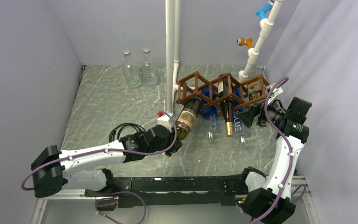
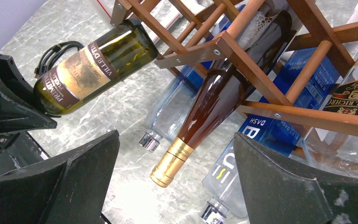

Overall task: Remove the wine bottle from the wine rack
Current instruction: Pick up the wine bottle from the wine rack.

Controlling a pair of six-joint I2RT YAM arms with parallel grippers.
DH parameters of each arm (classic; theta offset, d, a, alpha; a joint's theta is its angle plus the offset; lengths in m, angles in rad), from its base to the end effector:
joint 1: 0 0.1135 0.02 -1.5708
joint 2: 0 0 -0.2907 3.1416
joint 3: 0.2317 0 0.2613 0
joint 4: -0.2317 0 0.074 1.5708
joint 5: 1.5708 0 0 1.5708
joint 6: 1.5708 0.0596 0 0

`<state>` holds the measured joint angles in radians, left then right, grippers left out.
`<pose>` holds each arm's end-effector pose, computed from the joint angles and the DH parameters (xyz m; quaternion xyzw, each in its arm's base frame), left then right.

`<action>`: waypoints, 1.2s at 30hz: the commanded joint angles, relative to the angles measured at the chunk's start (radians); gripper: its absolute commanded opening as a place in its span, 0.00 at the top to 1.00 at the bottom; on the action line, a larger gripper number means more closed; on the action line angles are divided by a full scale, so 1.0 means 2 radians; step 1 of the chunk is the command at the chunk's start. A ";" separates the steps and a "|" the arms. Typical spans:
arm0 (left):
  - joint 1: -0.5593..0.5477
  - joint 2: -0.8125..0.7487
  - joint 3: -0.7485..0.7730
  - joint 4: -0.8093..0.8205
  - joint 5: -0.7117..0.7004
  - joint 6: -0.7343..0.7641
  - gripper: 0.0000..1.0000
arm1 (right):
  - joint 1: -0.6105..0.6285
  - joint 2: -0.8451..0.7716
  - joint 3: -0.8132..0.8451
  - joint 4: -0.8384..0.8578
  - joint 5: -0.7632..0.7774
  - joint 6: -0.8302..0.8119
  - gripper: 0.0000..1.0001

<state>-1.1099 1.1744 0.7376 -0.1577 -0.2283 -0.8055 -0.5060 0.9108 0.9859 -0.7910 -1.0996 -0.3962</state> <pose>0.1335 -0.2385 0.2545 0.0802 0.8754 -0.3232 0.3504 0.1719 -0.0345 0.3557 -0.1737 0.7866 0.2738 0.5254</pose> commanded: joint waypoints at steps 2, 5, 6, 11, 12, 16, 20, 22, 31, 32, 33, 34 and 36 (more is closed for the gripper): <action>-0.002 -0.051 0.000 0.054 -0.025 0.008 1.00 | -0.001 -0.014 -0.004 0.021 -0.015 0.002 0.05; -0.005 -0.066 -0.010 0.051 -0.026 0.009 1.00 | 0.000 -0.015 -0.003 0.020 -0.017 0.003 0.05; -0.006 -0.070 -0.013 0.050 -0.026 0.010 1.00 | 0.000 -0.015 -0.002 0.020 -0.017 0.003 0.05; -0.014 -0.090 -0.026 0.047 -0.022 0.008 1.00 | -0.001 -0.015 -0.001 0.020 -0.020 0.001 0.05; -0.016 -0.095 -0.028 0.046 -0.021 0.007 1.00 | 0.000 -0.015 0.000 0.019 -0.020 0.001 0.05; -0.022 -0.106 -0.037 0.047 -0.016 0.003 1.00 | 0.000 -0.003 0.012 0.007 -0.025 -0.009 0.05; -0.027 -0.115 -0.043 0.042 -0.012 0.006 1.00 | 0.002 0.015 0.031 -0.016 -0.032 -0.030 0.06; -0.029 -0.119 -0.045 0.038 -0.011 0.006 1.00 | 0.005 0.022 0.040 -0.030 -0.036 -0.044 0.06; -0.032 -0.134 -0.053 0.018 -0.009 -0.004 1.00 | 0.078 0.043 0.061 -0.053 0.006 -0.079 0.06; -0.033 -0.135 -0.052 0.015 -0.009 -0.004 1.00 | 0.087 0.045 0.064 -0.059 0.009 -0.087 0.06; -0.033 -0.135 -0.052 0.013 -0.008 -0.003 1.00 | 0.095 0.048 0.067 -0.063 0.012 -0.095 0.06; -0.033 -0.136 -0.051 0.010 -0.008 -0.003 1.00 | 0.105 0.050 0.072 -0.068 0.016 -0.103 0.06; -0.034 -0.138 -0.050 0.004 -0.005 -0.002 1.00 | 0.127 0.056 0.081 -0.083 0.025 -0.119 0.05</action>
<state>-1.1690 0.9447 0.6102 -0.2420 -0.2253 -0.8101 -0.3149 1.0073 1.0809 -0.9024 -1.0821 -0.5396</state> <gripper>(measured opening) 0.392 0.944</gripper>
